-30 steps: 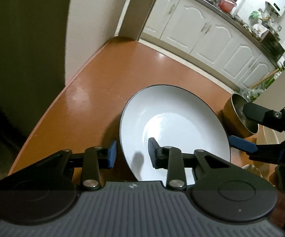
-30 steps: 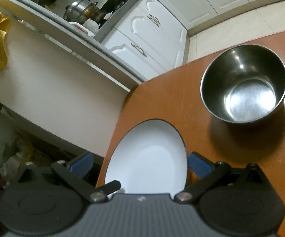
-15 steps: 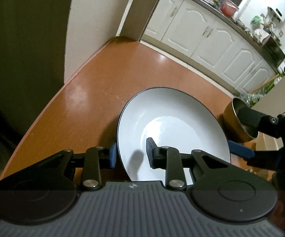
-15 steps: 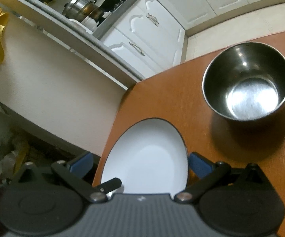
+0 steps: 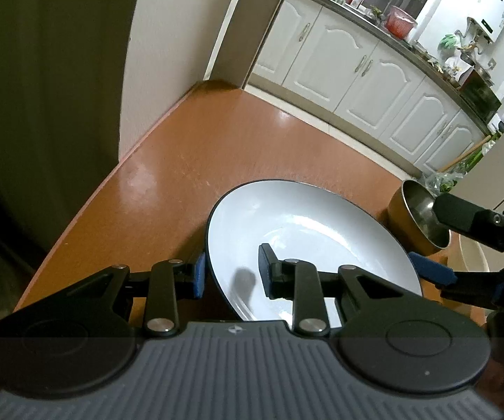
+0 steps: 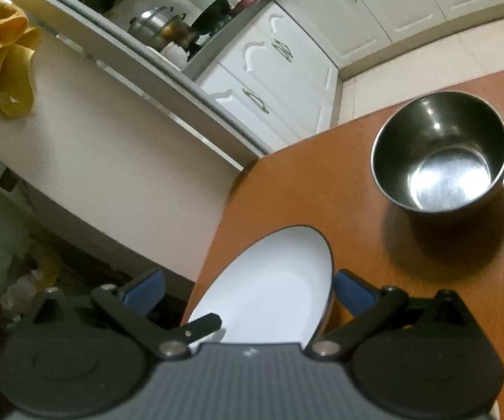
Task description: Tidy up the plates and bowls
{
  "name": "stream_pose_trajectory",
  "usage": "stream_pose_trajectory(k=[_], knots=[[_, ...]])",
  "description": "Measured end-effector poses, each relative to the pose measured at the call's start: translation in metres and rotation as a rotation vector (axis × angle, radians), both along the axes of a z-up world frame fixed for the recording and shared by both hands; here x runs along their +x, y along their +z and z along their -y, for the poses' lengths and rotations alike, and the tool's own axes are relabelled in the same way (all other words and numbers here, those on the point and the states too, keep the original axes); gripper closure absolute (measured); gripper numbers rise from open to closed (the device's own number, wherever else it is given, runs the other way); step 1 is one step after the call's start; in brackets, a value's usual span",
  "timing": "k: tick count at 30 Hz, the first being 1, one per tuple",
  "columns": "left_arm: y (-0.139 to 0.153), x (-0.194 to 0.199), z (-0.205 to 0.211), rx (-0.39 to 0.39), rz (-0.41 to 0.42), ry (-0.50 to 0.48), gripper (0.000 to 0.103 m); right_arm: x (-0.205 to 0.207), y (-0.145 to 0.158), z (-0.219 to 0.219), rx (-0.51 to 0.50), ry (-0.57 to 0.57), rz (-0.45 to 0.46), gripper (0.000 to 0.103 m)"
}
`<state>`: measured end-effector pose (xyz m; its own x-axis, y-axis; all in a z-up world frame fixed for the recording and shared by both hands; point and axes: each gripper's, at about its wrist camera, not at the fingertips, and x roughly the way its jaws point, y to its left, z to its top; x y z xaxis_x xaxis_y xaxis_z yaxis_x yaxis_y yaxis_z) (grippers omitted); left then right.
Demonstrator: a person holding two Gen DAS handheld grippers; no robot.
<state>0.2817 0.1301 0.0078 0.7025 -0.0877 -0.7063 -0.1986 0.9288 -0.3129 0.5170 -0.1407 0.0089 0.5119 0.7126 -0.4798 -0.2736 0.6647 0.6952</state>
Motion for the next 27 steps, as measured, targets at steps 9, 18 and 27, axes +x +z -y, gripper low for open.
stream_pose_trajectory(k=[9,18,27], knots=[[0.009,-0.016,0.003,0.048,0.063,-0.014,0.072,-0.012,0.004,0.001,0.033,0.007,0.039,0.0],[0.017,-0.031,-0.001,0.032,0.084,-0.016,0.072,-0.031,0.015,0.003,0.076,0.006,0.067,0.0],[0.019,-0.047,-0.013,0.016,0.107,-0.002,0.072,-0.059,0.025,-0.002,0.094,0.032,0.091,0.0]])
